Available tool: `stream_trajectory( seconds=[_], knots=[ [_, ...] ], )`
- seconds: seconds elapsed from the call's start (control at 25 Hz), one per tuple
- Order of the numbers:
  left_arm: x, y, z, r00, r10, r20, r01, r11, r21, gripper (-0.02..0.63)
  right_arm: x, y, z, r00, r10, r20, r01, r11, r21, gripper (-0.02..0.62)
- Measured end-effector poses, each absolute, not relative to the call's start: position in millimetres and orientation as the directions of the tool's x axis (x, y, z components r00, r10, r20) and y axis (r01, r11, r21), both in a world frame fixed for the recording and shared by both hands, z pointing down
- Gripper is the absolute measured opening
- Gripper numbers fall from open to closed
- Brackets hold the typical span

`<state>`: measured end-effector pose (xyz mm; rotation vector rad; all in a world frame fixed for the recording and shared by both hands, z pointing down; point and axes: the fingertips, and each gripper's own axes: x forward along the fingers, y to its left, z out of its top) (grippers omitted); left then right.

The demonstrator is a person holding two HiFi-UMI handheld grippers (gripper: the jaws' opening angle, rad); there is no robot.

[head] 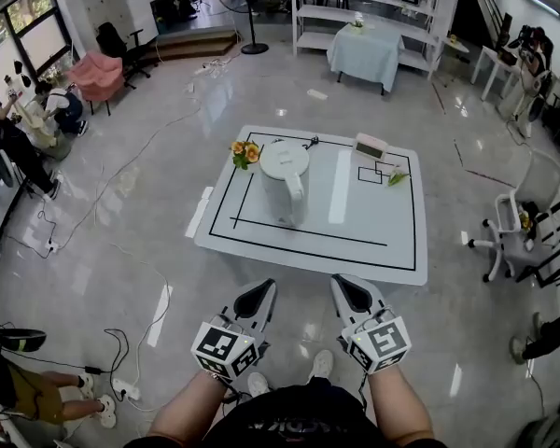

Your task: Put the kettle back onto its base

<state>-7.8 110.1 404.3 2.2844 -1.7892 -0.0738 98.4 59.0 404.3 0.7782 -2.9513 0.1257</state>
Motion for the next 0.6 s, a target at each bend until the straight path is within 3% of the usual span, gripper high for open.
stream_trajectory(
  seconds=[0.6],
  knots=[
    [-17.6, 102.5, 406.8, 0.26, -0.959, 0.113, -0.947, -0.23, 0.224, 0.005, 88.9, 52.2, 405.5, -0.86, -0.497, 0.116, -0.505, 0.861, -0.057, 0.002]
  ],
)
